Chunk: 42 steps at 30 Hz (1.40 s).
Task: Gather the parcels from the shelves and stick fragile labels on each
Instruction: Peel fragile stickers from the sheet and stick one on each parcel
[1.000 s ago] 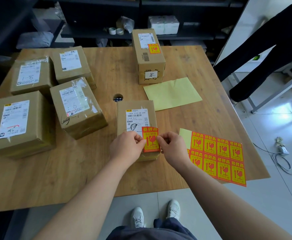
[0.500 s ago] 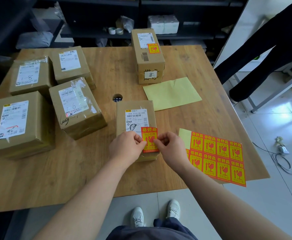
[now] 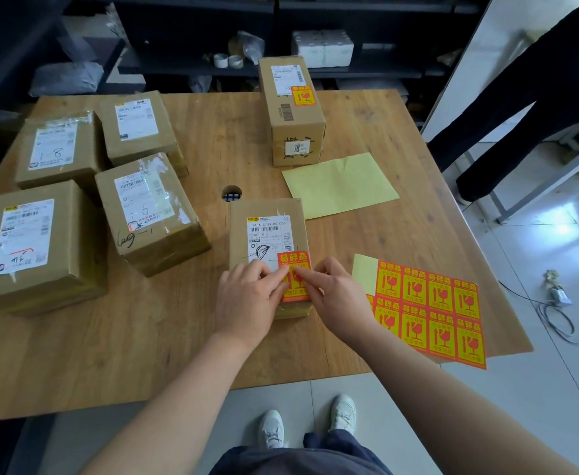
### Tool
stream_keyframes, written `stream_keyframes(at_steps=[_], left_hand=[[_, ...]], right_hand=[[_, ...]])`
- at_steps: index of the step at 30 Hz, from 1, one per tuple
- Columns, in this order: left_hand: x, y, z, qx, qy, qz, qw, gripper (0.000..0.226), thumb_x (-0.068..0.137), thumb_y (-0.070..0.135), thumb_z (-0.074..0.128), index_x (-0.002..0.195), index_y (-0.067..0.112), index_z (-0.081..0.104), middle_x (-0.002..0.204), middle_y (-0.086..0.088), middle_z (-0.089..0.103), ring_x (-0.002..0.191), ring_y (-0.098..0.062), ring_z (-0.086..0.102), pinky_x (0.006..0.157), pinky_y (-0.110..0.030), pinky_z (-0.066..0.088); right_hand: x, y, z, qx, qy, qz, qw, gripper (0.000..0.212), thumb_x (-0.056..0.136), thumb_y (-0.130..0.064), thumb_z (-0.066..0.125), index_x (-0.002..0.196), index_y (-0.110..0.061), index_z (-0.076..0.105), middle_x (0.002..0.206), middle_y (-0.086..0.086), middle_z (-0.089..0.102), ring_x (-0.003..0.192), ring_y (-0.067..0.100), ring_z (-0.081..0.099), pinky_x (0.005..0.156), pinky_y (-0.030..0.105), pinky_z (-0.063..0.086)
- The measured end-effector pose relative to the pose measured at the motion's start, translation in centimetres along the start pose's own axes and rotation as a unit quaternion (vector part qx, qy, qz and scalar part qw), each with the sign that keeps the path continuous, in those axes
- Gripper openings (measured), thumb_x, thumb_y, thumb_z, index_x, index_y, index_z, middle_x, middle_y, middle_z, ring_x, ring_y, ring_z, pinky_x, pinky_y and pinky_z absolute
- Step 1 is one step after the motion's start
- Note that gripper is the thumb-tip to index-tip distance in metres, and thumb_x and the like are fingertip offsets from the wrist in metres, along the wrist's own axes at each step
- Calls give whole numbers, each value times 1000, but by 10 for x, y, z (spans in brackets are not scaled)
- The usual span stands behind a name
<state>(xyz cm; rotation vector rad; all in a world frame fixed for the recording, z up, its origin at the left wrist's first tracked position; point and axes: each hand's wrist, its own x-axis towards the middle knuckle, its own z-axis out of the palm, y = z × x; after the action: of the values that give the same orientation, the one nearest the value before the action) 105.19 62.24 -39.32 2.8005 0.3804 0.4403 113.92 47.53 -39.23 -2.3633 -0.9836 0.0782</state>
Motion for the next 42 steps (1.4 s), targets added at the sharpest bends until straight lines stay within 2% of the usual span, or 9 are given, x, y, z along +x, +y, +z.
stream_keyframes(at_steps=[6, 12, 17, 23, 26, 30, 38, 40, 42], left_hand=[[5, -6, 1, 75, -38, 4, 996, 43, 92, 42, 52, 134, 35, 50, 91, 0, 48, 86, -20, 47, 72, -35, 35], [11, -11, 1, 120, -93, -1, 988, 57, 93, 56, 25, 147, 38, 21, 96, 5, 29, 91, -14, 35, 83, -35, 31], [2, -12, -3, 142, -93, 19, 985, 70, 85, 72, 13, 146, 39, 22, 108, 1, 36, 98, -18, 37, 88, -38, 31], [-12, -12, -1, 99, -81, 3, 992, 59, 89, 59, 32, 143, 36, 35, 126, -1, 41, 113, -23, 39, 97, -43, 30], [-7, -7, 2, 110, -79, 8, 991, 52, 95, 47, 33, 144, 32, 34, 141, -4, 39, 126, -26, 35, 101, -45, 29], [-7, -15, 5, 140, -119, 6, 983, 55, 96, 51, 7, 148, 38, 16, 157, 3, 18, 143, -25, 13, 111, -50, 12], [-10, -15, 2, 142, -123, 34, 982, 55, 98, 48, 13, 149, 30, 20, 157, 6, 21, 143, -24, 17, 113, -48, 14], [-13, -23, -3, 144, -121, -14, 982, 60, 95, 53, 9, 150, 28, 16, 157, 5, 18, 144, -23, 12, 114, -47, 14], [-18, -30, -5, 100, -134, -94, 981, 71, 92, 60, 13, 151, 21, 9, 159, 0, 13, 144, -23, 12, 114, -43, 17]], right_hand=[[8, 7, -8, -179, -66, -34, 981, 49, 99, -45, 32, 146, -29, 34, 100, 5, 46, 84, 21, 55, 70, 35, 44], [14, 18, -11, -211, -107, -14, 971, 63, 94, -60, 13, 150, -34, 6, 114, 7, 41, 95, 20, 52, 80, 34, 42], [5, 14, -10, -239, -68, -57, 967, 56, 97, -54, 23, 147, -29, 27, 125, 9, 40, 105, 24, 50, 86, 38, 44], [-10, 13, -11, -194, -43, -42, 979, 48, 96, -49, 41, 137, -25, 49, 141, 8, 41, 122, 27, 45, 100, 44, 39], [-4, 5, -1, -129, -73, -78, 986, 49, 100, -35, 38, 145, -13, 37, 156, 7, 26, 145, 21, 16, 117, 41, 19], [-6, 9, 6, -112, -102, -72, 986, 54, 103, -37, 19, 151, -14, 14, 159, 1, 9, 145, 8, -5, 119, 30, 1], [-6, 5, 9, -140, -82, -94, 982, 56, 101, -39, 18, 150, -11, 19, 158, 4, 17, 144, 12, 2, 119, 36, 9], [-9, 11, 4, -118, -83, -10, 989, 60, 100, -48, 19, 151, -17, 14, 159, 0, 11, 143, 8, -2, 119, 32, 5], [-12, 9, 3, -42, -96, 92, 990, 62, 98, -53, 30, 151, -25, 15, 159, -5, 14, 144, 10, 9, 117, 32, 16]])
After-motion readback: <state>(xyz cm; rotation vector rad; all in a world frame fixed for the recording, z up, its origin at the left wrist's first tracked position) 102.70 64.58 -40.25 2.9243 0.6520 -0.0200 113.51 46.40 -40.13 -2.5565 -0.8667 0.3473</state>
